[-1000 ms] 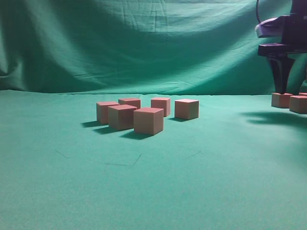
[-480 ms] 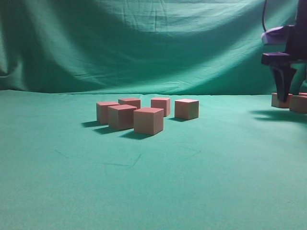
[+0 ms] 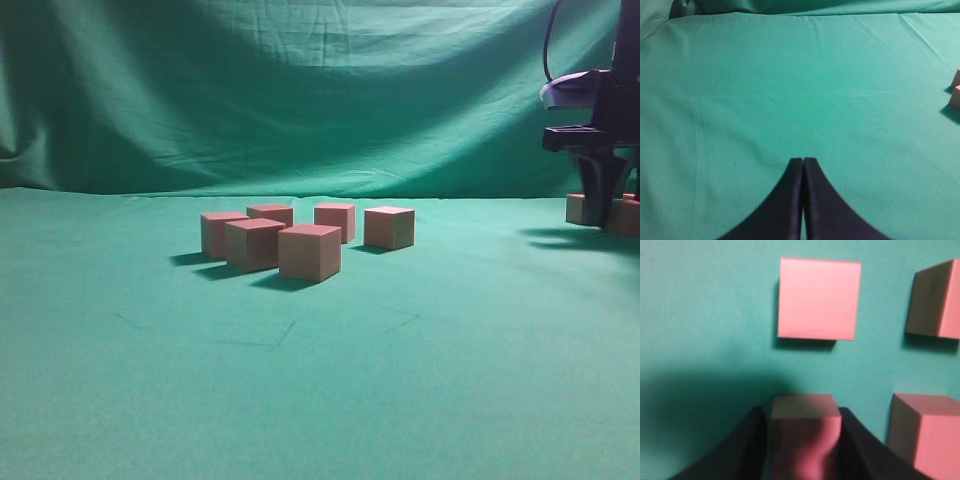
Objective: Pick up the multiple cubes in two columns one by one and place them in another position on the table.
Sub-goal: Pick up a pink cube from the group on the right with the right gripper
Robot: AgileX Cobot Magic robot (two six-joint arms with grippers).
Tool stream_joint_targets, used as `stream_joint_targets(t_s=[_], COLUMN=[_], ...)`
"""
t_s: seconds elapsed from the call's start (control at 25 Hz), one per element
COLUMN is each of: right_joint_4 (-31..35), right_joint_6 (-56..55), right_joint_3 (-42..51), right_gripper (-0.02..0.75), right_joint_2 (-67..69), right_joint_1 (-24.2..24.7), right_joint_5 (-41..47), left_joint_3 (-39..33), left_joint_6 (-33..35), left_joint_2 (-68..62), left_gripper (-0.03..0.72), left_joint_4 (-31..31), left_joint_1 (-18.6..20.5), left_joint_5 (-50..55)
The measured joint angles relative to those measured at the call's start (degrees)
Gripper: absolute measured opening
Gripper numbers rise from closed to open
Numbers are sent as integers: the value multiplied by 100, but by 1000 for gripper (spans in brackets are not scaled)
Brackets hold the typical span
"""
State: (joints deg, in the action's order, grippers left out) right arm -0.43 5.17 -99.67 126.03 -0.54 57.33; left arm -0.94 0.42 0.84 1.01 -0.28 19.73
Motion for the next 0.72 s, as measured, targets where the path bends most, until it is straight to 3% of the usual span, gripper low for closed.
stream_joint_targets(t_s=[0.08, 0.28, 0.48, 0.72], right_joint_4=[0, 17, 326, 465], right_joint_6=[3, 37, 474, 605], right_joint_3=[-10, -32, -380, -510], right_gripper=[262, 267, 267, 267], right_joint_2=[0, 0, -125, -846], right_joint_1=[0, 0, -62, -495], right_joint_5=[-9, 49, 681, 1260], left_joint_3=[0, 0, 0, 0], left_joint_6=[0, 0, 0, 0], left_joint_2=[0, 0, 0, 0], left_gripper=[0, 0, 0, 0], left_joint_4=[0, 0, 0, 0], left_joint_1=[0, 0, 0, 0], left_joint_5=[0, 0, 0, 0])
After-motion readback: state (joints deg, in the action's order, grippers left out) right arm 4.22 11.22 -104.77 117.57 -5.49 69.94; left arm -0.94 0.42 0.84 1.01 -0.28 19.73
